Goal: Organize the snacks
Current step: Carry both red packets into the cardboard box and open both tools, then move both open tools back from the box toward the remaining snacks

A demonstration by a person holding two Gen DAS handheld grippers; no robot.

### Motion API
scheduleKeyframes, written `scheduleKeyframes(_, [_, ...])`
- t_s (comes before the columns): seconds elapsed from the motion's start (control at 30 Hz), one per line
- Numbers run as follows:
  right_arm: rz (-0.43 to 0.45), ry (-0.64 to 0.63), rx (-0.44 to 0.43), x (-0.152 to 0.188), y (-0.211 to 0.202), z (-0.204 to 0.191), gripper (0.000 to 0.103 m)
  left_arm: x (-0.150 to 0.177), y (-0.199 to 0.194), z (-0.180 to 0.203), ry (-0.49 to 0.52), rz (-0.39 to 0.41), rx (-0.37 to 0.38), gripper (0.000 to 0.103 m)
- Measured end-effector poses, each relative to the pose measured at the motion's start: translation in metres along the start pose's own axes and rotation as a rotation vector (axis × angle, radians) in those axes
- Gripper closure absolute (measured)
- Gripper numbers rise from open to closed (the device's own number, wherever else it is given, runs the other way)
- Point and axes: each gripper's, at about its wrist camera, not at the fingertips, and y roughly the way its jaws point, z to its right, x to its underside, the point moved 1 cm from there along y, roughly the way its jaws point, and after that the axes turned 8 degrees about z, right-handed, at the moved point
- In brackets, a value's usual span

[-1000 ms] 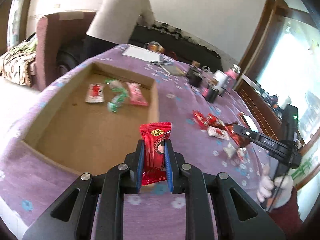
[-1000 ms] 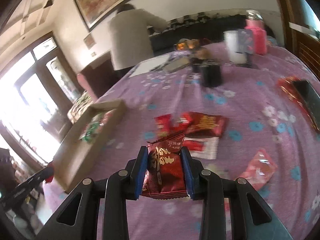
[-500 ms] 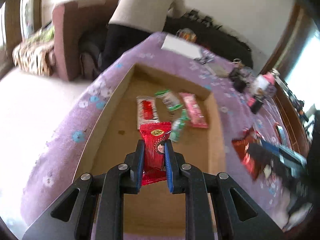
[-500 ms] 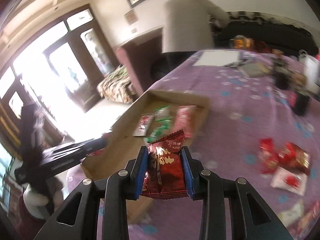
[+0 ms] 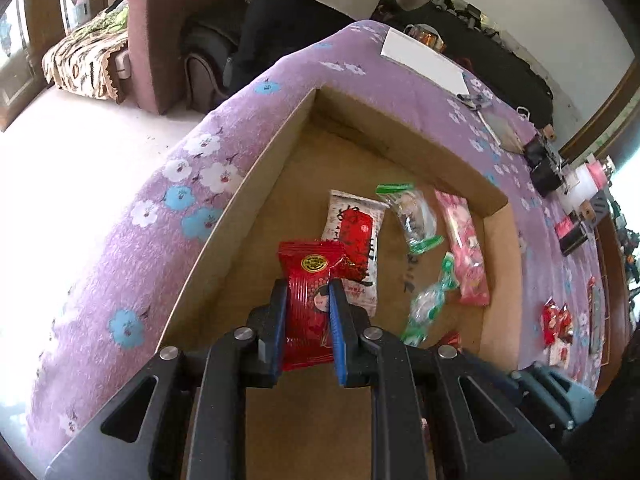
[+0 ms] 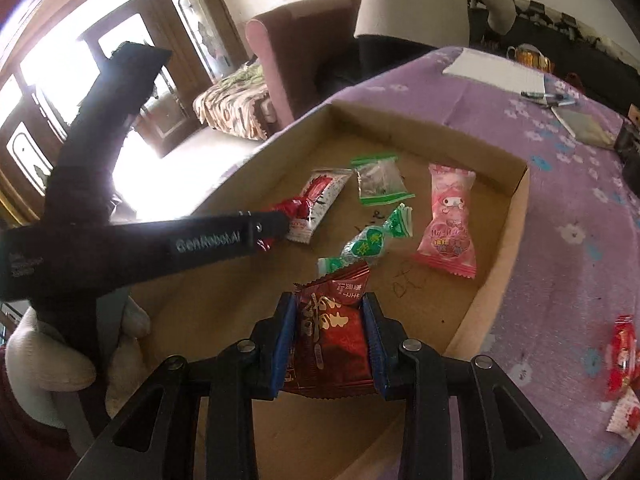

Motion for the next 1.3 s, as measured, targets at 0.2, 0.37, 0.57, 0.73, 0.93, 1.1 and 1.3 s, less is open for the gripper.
scheduleKeyframes(0.2, [0.049,0.003,0.010,-0.001,-0.006,0.000,0.066,0.001,-0.012,-0.013,-0.078,0.023,0.058,0.086])
scheduleKeyframes(0.37, [0.104,0.032,0.000,-0.001,-0.033,0.003,0.066,0.010,-0.052,-0.012,-0.070,0.124,0.059,0.086])
scheduleKeyframes(0.57, [0.201,0.037,0.005,0.017,-0.090,0.007,0.060,0.037,-0.119,0.012,0.007,0.292,0.055,0.075])
scheduleKeyframes(0.73, [0.259,0.041,0.041,0.044,-0.130,0.019,0.055,0.076,-0.161,0.044,0.050,0.395,0.129,0.040])
scheduleKeyframes(0.93, [0.281,0.093,0.098,0.077,-0.163,0.051,0.055,0.110,-0.166,0.076,0.075,0.368,0.197,0.040])
scheduleKeyframes(1.1, [0.292,0.163,0.161,0.104,-0.185,0.091,0.054,0.132,-0.158,0.091,0.062,0.324,0.205,0.040])
scheduleKeyframes(1.3, [0.313,0.244,0.232,0.124,-0.207,0.138,0.054,0.148,-0.160,0.103,0.102,0.305,0.205,0.040])
